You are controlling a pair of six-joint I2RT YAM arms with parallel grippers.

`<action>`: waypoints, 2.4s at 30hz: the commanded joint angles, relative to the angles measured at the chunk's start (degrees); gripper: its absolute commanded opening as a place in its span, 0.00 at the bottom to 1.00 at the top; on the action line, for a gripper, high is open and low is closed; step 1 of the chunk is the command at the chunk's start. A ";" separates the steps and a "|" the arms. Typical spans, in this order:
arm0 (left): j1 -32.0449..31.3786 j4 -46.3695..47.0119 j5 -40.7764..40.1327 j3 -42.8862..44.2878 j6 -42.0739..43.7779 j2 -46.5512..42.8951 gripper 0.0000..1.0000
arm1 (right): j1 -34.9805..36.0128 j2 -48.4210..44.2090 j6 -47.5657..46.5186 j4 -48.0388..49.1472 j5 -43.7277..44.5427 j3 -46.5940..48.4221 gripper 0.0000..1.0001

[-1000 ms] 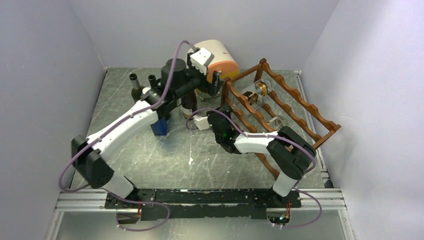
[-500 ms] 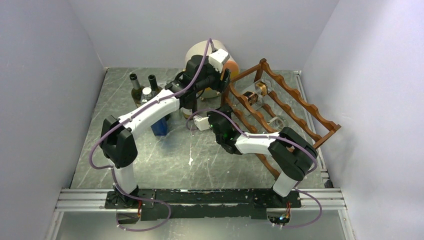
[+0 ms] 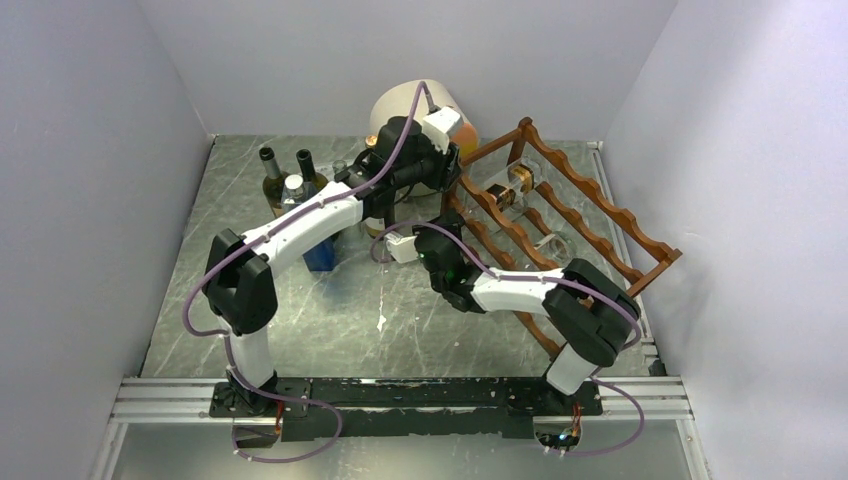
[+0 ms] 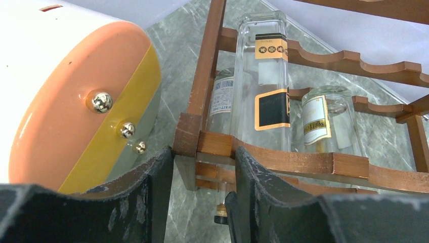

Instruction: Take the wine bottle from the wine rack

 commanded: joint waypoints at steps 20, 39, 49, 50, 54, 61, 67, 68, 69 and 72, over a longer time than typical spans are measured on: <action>2.89 5.04 2.92 2.33 3.02 7.00 0.23 | 15.16 -2.81 13.87 -9.59 -4.74 -5.75 0.00; 2.87 4.42 3.90 1.32 2.92 2.92 0.39 | 21.12 -16.53 26.36 -17.91 1.89 -2.92 0.00; 2.94 4.25 4.12 1.66 2.98 3.85 0.33 | 28.44 -13.37 27.08 -17.02 7.90 -0.35 0.00; 2.88 4.47 3.98 1.34 2.98 3.71 0.32 | 28.44 -13.57 26.74 -15.88 8.17 -0.41 0.00; 2.94 4.63 4.02 0.97 2.95 3.37 0.32 | 28.75 -14.04 24.82 -14.32 10.09 1.76 0.00; 2.89 4.90 3.57 0.91 2.90 2.80 0.32 | 33.71 -15.66 23.26 -15.20 12.62 7.78 0.00; 2.92 5.12 3.40 0.63 2.69 2.76 0.32 | 37.56 -16.63 20.33 -12.95 15.73 8.80 0.00; 2.95 5.16 3.36 0.47 2.69 2.88 0.32 | 37.92 -16.60 19.46 -11.99 17.08 8.51 0.00; 2.89 5.29 3.38 0.40 2.65 2.91 0.32 | 37.86 -16.69 19.17 -11.58 17.13 8.24 0.00; 2.88 5.02 3.60 0.47 2.67 3.15 0.31 | 37.89 -17.73 18.99 -10.20 17.03 8.23 0.00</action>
